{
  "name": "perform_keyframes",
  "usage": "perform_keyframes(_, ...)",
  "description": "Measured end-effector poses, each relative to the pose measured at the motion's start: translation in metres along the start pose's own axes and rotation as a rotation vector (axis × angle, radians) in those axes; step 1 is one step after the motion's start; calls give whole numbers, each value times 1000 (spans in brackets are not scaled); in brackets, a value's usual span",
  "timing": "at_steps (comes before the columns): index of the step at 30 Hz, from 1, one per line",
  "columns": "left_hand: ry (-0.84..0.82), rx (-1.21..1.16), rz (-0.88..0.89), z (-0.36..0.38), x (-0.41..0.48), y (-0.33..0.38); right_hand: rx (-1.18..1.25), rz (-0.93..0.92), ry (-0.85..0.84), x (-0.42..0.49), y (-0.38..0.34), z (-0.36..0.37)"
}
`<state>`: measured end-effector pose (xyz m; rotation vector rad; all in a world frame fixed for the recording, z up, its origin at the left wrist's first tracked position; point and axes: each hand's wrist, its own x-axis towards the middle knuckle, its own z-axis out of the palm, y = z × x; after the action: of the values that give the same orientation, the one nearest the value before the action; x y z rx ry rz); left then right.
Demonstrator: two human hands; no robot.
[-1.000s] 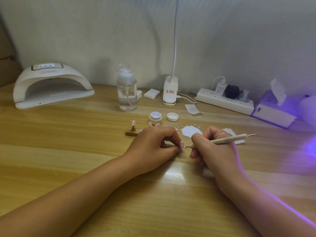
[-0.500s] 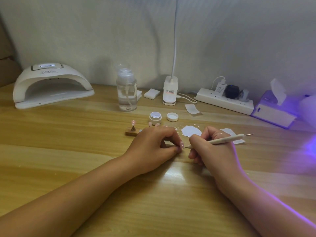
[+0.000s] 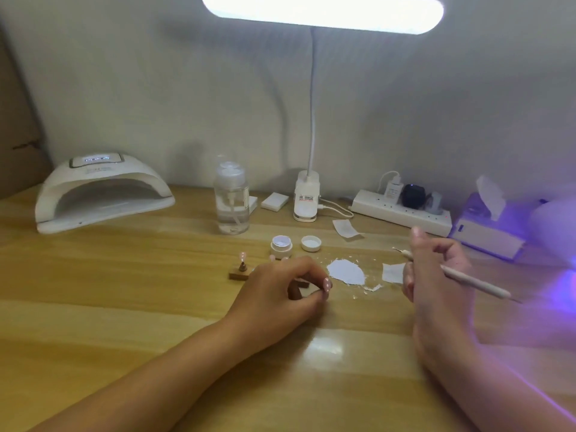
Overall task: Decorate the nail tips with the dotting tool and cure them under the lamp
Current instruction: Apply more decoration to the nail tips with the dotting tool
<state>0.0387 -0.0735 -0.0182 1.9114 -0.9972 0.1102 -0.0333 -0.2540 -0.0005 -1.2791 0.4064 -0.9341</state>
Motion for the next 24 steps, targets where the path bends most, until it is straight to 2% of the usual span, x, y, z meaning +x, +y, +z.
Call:
perform_keyframes(7, 214, -214, -109, -48, 21, 8, -148, 77, -27, 8, 12, -12)
perform_keyframes(10, 163, -165, -190, -80, 27, -3, -232, 57, -75, 8, 16, -11)
perform_keyframes(15, -47, -56, -281, -94, 24, -25, -290, 19, -135, 7, 20, -10)
perform_keyframes(18, -27, 69, -307, -90, 25, -35, -294, 11, -150, 8, 21, -9)
perform_keyframes(24, -15, 147, -296, -83, 22, -44, -314, -4, -186, 7, 21, -9)
